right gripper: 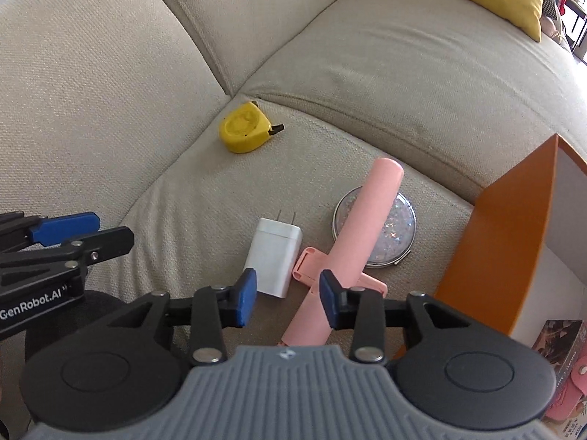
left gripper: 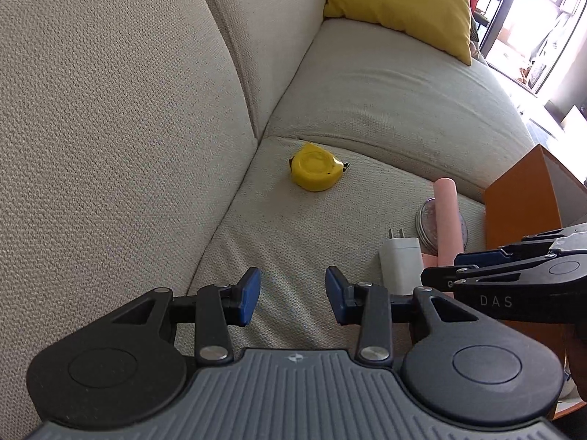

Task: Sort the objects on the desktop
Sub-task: 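Reach the right gripper to the white charger and grasp it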

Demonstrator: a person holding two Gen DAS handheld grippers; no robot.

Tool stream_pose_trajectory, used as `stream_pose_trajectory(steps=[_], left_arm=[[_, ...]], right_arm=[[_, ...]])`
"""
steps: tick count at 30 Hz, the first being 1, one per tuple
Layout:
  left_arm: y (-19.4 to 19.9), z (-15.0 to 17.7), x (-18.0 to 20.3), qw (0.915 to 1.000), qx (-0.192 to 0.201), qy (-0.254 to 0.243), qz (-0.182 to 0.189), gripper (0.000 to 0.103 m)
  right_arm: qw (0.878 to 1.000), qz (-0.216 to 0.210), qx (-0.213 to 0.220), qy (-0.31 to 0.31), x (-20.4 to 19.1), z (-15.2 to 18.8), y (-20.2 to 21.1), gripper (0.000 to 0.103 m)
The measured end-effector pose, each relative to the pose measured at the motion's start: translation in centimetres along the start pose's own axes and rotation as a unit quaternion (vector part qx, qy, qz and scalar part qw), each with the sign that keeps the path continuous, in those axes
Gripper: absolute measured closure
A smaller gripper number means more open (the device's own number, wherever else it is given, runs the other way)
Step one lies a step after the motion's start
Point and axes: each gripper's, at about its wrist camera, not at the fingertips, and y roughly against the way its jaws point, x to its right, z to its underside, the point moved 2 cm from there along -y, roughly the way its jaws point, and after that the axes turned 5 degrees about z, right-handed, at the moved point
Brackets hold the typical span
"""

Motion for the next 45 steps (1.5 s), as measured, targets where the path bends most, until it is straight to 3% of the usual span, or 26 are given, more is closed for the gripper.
stream_pose_trajectory(steps=[6,17,27,30,37,43,45], left_arm=[[-0.6,-0.5,-1.7,0.9999,-0.003,0.011,-0.003,0.058],[-2.5,-1.0,-2.9,0.9995,-0.021,0.021,0.008,0.058],[-3.8,-1.6,-2.8,0.9994,-0.031,0.015,0.008,0.058],[-4.0,-2.0,-3.1,0.9993,-0.034,0.018,0.004,0.058],[-3.6,-2.1,-3.5,0.9991,-0.034,0.023,0.0,0.058],[-2.9,-2.4,-3.9,0.9992,-0.033,0.022,0.0,0.058],[-3.2,-2.7,-3.8,0.9992,-0.034,0.021,0.001,0.058]], right_arm=[[1.0,0.009,-0.027,0.009,-0.9,-1.0,-2.2,0.062],[0.997,-0.015,-0.069,-0.003,-1.1,-2.4,-4.0,0.064],[0.997,-0.015,-0.076,0.009,-1.0,-4.3,-4.0,0.066],[0.997,-0.022,-0.066,0.014,-1.1,-4.2,-3.3,0.067],[0.998,-0.014,0.019,0.053,-2.8,-5.6,-0.3,0.069],[0.998,-0.012,-0.012,0.062,-2.7,-4.4,-1.6,0.069],[0.998,-0.018,-0.001,0.059,-2.5,-4.1,-1.5,0.069]])
